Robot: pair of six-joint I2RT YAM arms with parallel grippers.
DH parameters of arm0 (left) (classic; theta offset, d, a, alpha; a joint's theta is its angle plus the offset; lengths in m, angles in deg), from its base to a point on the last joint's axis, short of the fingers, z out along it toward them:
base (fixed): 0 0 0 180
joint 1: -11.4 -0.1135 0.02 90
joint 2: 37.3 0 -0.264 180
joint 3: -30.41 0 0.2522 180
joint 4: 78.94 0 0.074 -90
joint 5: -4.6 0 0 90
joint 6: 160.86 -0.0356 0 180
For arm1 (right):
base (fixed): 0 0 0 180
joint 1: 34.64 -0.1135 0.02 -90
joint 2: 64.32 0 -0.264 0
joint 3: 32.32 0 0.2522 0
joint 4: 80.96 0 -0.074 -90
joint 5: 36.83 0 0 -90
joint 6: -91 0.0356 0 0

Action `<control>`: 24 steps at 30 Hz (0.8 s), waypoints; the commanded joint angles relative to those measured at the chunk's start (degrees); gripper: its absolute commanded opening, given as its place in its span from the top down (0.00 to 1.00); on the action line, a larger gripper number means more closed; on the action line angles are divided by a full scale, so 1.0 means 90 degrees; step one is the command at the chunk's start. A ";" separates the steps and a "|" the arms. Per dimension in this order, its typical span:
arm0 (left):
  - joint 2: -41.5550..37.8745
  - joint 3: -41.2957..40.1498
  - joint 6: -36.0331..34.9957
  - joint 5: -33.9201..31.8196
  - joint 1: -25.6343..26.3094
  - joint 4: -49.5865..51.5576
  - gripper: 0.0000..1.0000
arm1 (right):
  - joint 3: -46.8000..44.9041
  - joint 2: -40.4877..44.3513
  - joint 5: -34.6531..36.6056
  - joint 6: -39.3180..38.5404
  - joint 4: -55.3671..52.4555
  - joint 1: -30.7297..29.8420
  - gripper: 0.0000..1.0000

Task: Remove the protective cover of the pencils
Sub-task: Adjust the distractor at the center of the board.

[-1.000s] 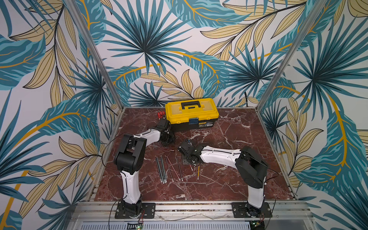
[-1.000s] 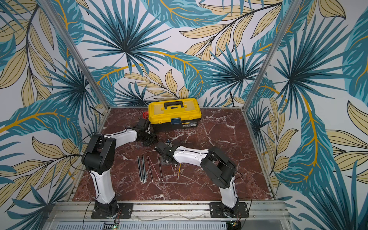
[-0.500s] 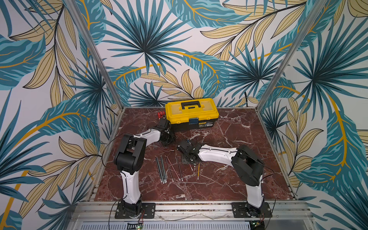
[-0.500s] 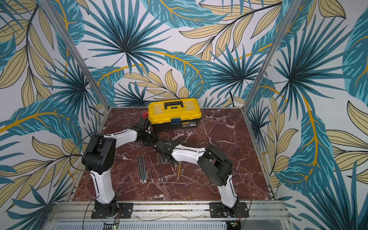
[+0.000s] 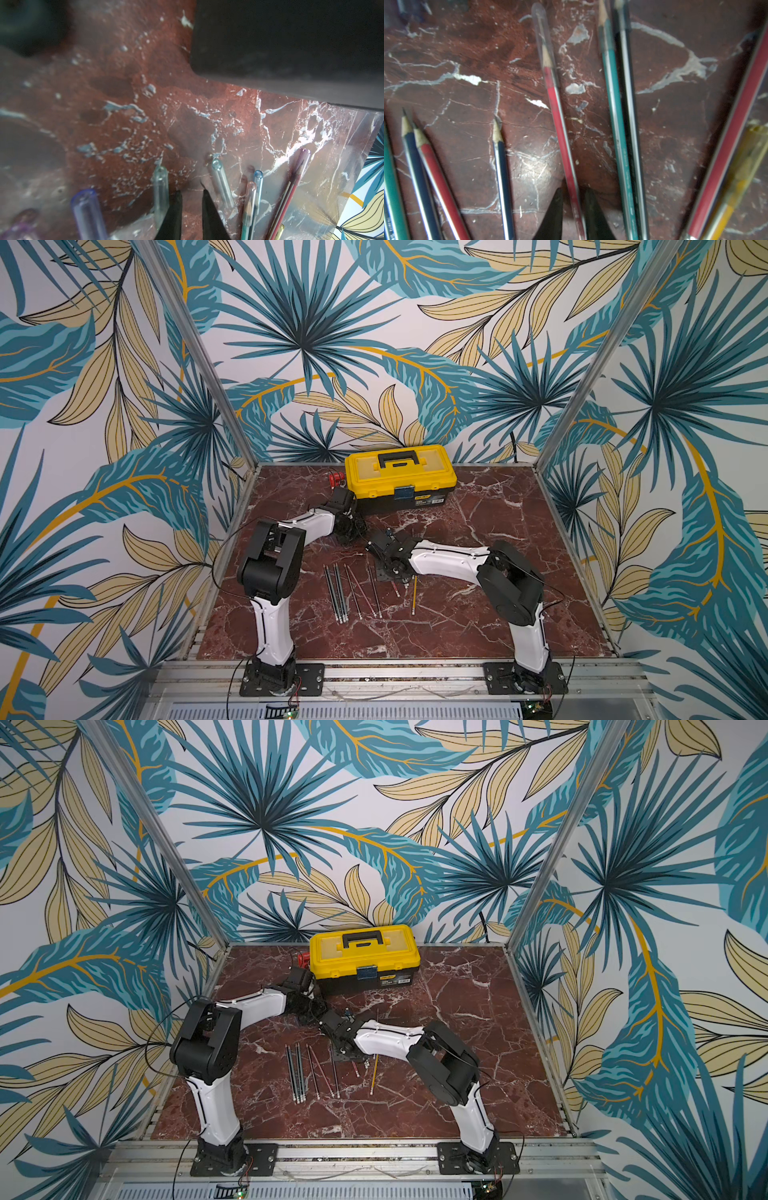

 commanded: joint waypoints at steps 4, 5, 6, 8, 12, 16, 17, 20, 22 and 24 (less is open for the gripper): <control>-0.0634 -0.0160 -0.0086 -0.0004 0.0006 -0.0163 0.81 | -0.0055 -0.0021 -0.0150 -0.0013 -0.0214 0.0011 0.88; -0.0712 -0.0209 -0.0079 -0.0019 0.0008 -0.0205 0.80 | -0.0057 0.0009 -0.0157 -0.0011 -0.0204 0.0008 0.89; -0.0780 -0.0256 -0.0085 -0.0028 0.0007 -0.0241 0.80 | -0.0054 0.0030 -0.0160 -0.0011 -0.0204 0.0005 0.90; -0.0917 -0.0355 -0.0089 -0.0055 0.0006 -0.0352 0.80 | -0.0054 0.0069 -0.0169 -0.0019 -0.0195 0.0008 0.91; -0.1094 -0.0550 -0.0032 -0.0005 0.0006 -0.0598 0.80 | -0.0082 0.0179 -0.0208 -0.0006 -0.0178 0.0011 0.92; -0.1170 -0.0736 0.0119 0.0233 0.0009 -0.0960 0.80 | -0.0198 0.0410 -0.0224 0.0024 -0.0074 0.0011 0.93; -0.1185 -0.0761 0.0150 0.0271 0.0014 -0.0995 0.80 | -0.0243 0.0487 -0.0228 0.0022 -0.0044 0.0011 0.93; -0.1217 -0.0796 0.0159 0.0280 0.0047 -0.1034 0.80 | -0.0377 0.0699 -0.0251 0.0058 0.0060 0.0011 0.93; -0.1238 -0.0837 0.0162 0.0327 0.0077 -0.1114 0.80 | -0.0489 0.0854 -0.0263 0.0074 0.0163 0.0009 0.94; -0.1256 -0.0900 0.0169 0.0396 0.0127 -0.1258 0.80 | -0.0576 0.0975 -0.0280 0.0098 0.0234 0.0005 0.94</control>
